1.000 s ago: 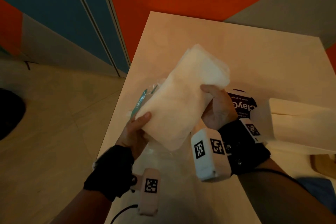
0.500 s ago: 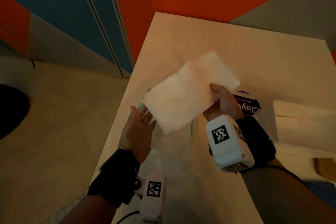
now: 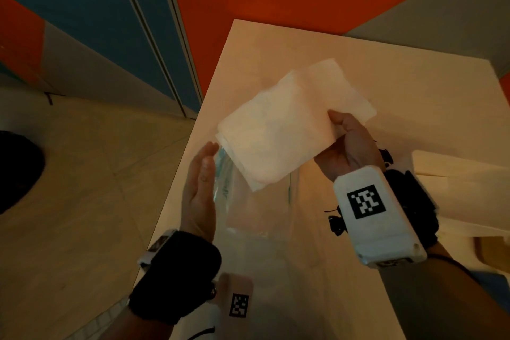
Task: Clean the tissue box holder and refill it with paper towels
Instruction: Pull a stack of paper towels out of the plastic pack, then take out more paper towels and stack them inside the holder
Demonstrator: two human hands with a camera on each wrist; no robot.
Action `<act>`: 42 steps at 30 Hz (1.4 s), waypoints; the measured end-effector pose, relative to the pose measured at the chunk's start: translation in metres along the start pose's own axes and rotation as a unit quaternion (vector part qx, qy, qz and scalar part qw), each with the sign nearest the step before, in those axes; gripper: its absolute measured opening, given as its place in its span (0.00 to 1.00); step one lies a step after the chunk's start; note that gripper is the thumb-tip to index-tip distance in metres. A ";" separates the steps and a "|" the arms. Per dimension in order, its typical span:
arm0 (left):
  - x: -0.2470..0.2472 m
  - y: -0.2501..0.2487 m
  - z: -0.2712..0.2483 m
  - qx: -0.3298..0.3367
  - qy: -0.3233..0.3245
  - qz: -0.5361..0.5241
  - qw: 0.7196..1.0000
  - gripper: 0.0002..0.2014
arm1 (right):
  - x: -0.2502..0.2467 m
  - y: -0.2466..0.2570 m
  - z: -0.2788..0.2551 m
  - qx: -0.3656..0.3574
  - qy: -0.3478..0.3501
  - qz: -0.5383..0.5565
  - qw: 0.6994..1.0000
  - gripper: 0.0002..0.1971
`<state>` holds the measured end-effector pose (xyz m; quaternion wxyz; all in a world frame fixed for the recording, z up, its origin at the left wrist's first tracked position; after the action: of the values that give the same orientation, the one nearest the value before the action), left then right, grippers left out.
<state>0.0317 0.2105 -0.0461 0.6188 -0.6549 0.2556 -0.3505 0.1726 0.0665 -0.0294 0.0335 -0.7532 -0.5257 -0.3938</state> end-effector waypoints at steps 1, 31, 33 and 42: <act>0.002 -0.006 0.001 -0.010 -0.003 -0.029 1.000 0.23 | 0.002 0.001 0.000 -0.001 0.008 0.003 1.000 0.09; 0.060 0.014 0.007 -0.160 0.112 -0.163 0.967 0.28 | -0.050 0.041 -0.050 -0.022 0.086 -0.108 0.990 0.37; 0.056 0.018 0.007 -0.167 0.126 -0.152 0.966 0.26 | -0.046 0.031 -0.054 0.099 0.139 -0.094 0.981 0.44; 0.066 0.038 -0.015 -0.202 0.150 -0.079 0.965 0.09 | -0.088 0.035 -0.061 0.022 -0.064 -0.407 0.911 0.06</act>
<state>0.0645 0.1465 -0.0743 0.3987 -0.7242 0.3585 -0.4336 0.1550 -0.0442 -0.0303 -0.1462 -0.4966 -0.7964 -0.3127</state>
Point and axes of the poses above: each hand's wrist, its own z-axis towards the middle knuckle, its own x-axis out of the palm, y = z × x, the point moved 9 cm from there along z, towards the middle knuckle, and after that the axes turned 13 degrees about x, right-handed, at the moved point
